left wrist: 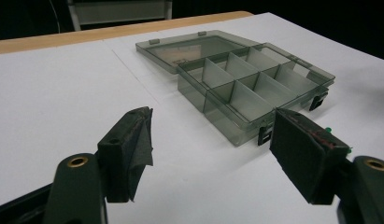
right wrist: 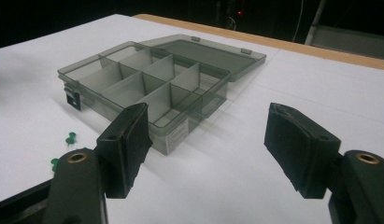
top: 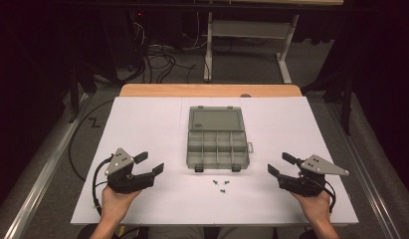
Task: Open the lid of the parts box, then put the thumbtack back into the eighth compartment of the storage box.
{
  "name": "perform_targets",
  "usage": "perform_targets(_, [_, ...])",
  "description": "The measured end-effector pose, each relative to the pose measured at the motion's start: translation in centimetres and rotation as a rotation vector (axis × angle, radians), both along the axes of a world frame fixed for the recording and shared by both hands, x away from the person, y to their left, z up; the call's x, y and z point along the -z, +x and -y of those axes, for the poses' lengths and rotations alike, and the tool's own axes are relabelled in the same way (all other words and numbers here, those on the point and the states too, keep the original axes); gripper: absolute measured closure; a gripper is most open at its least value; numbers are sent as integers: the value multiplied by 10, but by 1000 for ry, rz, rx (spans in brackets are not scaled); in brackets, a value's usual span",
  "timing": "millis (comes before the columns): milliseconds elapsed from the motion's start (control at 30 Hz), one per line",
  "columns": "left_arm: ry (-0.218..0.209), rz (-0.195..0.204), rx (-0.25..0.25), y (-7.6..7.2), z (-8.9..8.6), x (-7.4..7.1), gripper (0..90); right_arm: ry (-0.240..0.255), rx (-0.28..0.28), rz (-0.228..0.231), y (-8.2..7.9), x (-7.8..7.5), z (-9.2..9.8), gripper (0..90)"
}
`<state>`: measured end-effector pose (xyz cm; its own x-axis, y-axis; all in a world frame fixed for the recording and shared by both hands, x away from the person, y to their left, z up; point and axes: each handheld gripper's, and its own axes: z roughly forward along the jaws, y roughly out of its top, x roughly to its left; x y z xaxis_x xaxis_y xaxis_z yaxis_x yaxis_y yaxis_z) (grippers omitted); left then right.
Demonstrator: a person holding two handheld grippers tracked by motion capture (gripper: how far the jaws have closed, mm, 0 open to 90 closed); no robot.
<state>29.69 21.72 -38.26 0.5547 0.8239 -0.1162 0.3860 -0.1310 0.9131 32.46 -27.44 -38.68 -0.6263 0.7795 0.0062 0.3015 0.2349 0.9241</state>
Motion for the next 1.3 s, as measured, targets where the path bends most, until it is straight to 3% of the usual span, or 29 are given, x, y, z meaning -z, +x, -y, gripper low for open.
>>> perform_targets(233, [1,-15,-7,1,-1,8,287,12,23,5,-2,4,6,327])
perform_targets(700, [33,17,-17,1,-1,7,280,20,40,1,0,5,8,325])
perform_targets(1100, [37,28,-24,0,-1,7,266,30,57,-7,2,6,9,328])
perform_targets(1300, [35,34,-30,1,-1,6,257,12,45,-10,2,6,6,331])
